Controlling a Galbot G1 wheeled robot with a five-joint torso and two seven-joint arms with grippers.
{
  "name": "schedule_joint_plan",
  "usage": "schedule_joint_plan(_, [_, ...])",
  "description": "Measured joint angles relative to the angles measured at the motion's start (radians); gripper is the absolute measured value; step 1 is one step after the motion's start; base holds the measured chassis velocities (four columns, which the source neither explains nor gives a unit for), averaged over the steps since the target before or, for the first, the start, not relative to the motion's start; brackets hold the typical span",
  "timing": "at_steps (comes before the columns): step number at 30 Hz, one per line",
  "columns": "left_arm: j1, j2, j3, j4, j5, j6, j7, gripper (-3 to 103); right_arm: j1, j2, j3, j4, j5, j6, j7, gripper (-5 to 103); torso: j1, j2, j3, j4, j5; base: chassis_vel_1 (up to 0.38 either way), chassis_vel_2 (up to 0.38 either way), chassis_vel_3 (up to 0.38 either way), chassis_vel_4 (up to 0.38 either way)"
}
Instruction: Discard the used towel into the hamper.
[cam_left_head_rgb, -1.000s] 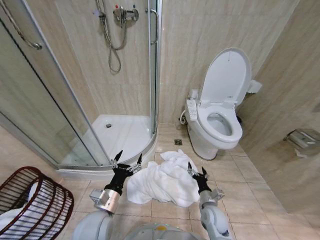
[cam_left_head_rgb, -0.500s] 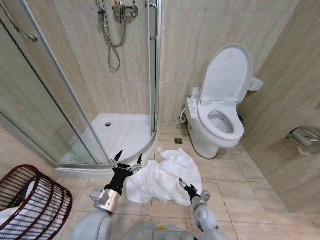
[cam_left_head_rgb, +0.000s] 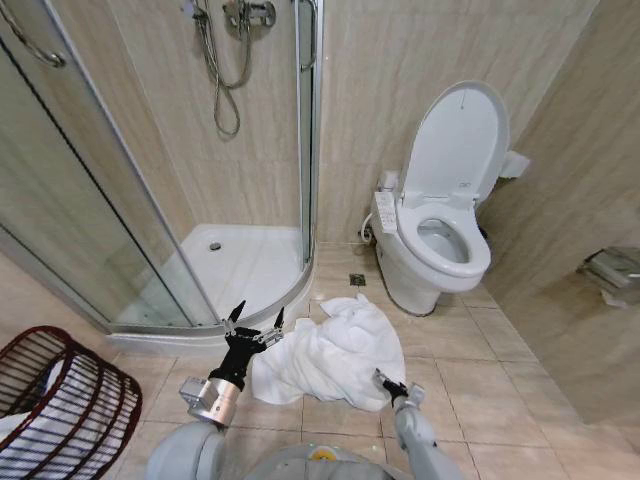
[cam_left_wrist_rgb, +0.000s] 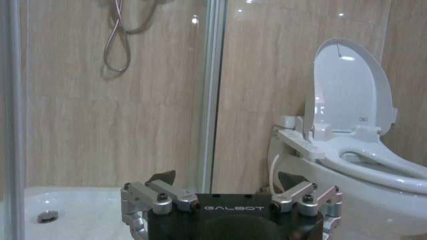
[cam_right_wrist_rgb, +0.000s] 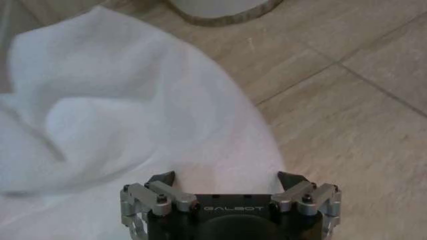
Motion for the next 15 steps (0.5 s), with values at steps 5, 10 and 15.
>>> schedule_joint_plan(5, [0.000, 0.000, 0.000, 0.000, 0.000, 0.000, 0.000, 100, 0.054, -0.010, 0.017, -0.063, -0.006, -0.029, -0.007, 100, -0.005, -0.019, -0.015, -0.0003, -0.0003, 0.000, 0.000, 0.000, 0.000])
schedule_joint_plan(10, [0.000, 0.000, 0.000, 0.000, 0.000, 0.000, 0.000, 100, 0.107, 0.027, 0.025, -0.111, -0.074, -0.037, -0.047, 100, -0.004, -0.024, -0.021, 0.0002, -0.0002, 0.000, 0.000, 0.000, 0.000])
schedule_joint_plan(15, [0.000, 0.000, 0.000, 0.000, 0.000, 0.000, 0.000, 100, 0.151, 0.027, 0.024, -0.164, -0.121, -0.037, -0.128, 100, -0.004, -0.024, -0.020, -0.0003, -0.0006, 0.000, 0.000, 0.000, 0.000])
